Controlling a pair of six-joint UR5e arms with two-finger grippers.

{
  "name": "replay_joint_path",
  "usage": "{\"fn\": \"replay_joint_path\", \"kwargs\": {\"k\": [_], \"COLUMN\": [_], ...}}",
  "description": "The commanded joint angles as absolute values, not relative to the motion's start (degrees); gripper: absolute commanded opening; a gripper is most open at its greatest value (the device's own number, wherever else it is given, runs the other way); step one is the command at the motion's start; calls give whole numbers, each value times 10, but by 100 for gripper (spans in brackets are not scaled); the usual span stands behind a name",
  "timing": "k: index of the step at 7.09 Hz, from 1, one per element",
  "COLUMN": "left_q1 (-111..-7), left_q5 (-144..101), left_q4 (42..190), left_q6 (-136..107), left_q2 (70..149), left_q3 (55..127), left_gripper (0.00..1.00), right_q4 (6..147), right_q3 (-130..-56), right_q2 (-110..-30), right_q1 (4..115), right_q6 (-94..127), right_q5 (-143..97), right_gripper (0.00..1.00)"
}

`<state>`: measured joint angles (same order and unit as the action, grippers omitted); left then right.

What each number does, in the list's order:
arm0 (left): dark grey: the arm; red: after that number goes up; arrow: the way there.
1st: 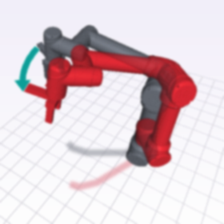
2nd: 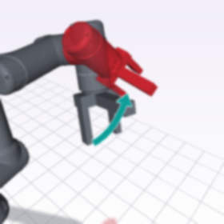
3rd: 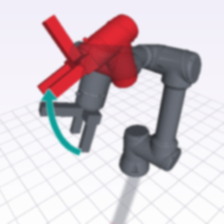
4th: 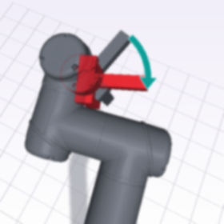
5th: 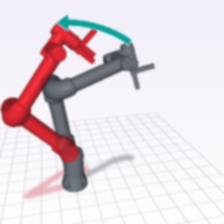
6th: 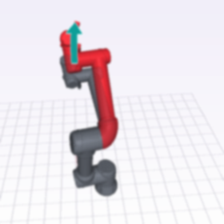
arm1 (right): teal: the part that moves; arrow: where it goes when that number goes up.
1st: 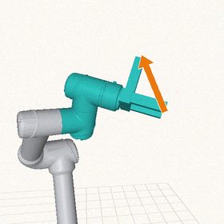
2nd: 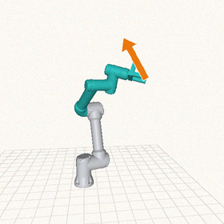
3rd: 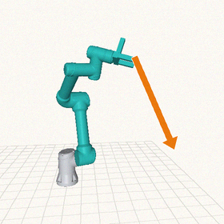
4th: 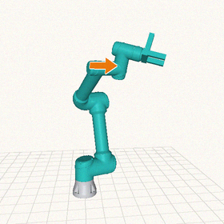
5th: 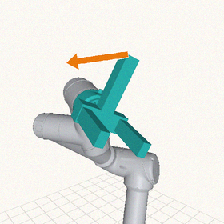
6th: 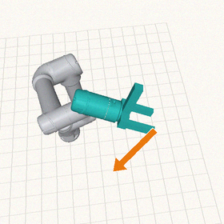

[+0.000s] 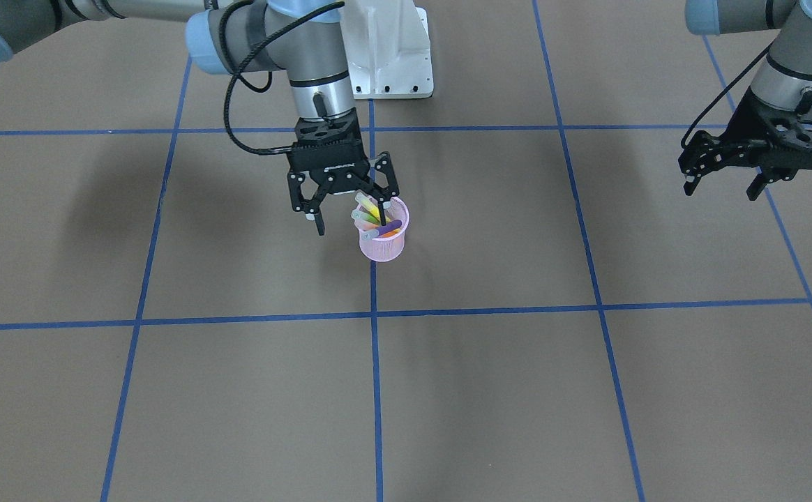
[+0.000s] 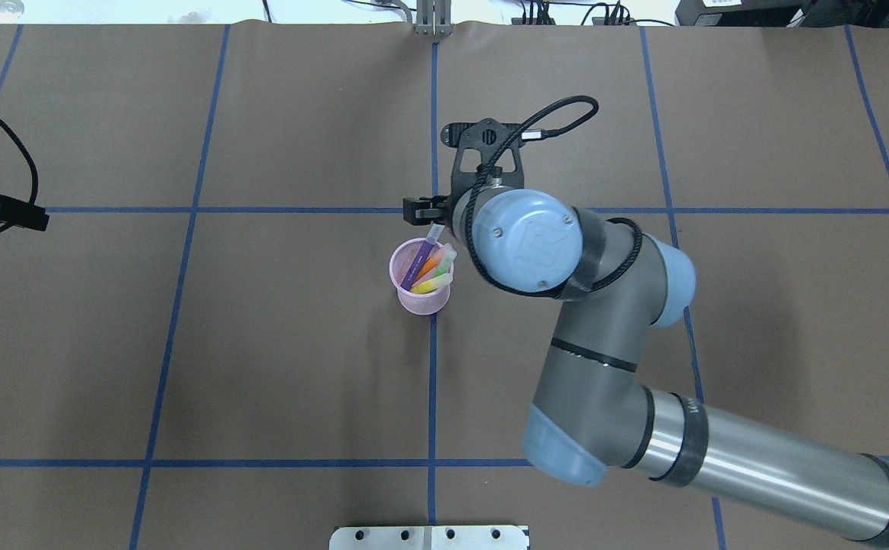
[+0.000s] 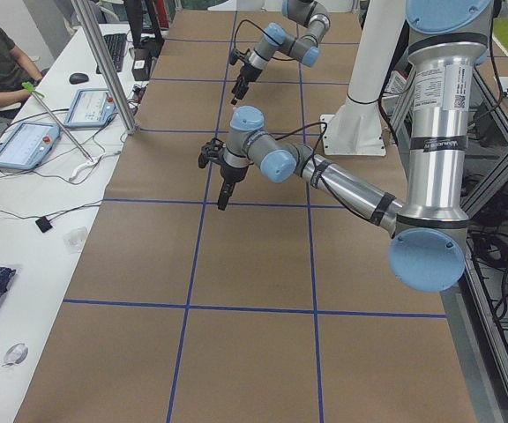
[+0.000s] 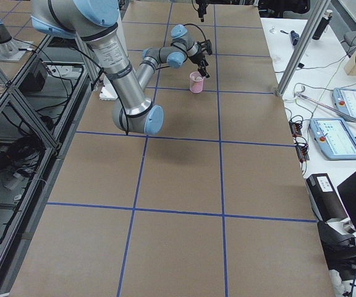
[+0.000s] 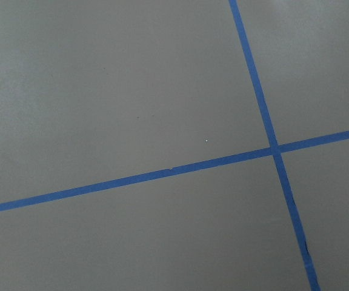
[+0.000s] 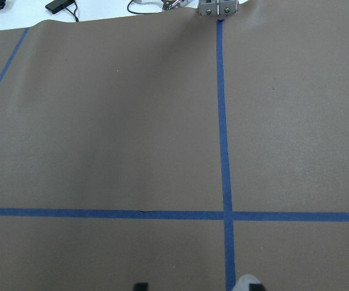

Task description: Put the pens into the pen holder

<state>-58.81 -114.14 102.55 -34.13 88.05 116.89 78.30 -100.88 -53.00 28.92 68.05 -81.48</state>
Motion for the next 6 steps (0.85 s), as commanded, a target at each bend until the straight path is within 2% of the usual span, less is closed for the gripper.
{"fn": "replay_joint_path", "kwargs": {"k": [1, 3, 6], "left_q1": [-634, -673, -746], "left_q5": [-1168, -1221, -1301], "left_q4": [1025, 1027, 1026], "left_q6": [-252, -221, -154], "left_q2": [854, 840, 824], "left_q3": [1166, 1142, 1122], "left_gripper": [98, 99, 99], "right_q4": [782, 782, 788], "right_q3": [-1055, -1088, -1065], "right_q2": [-636, -744, -867], "right_q1": [378, 476, 685], "right_q6": [620, 551, 279], "right_q5": [-945, -1074, -1230], "right_gripper": [100, 100, 100]}}
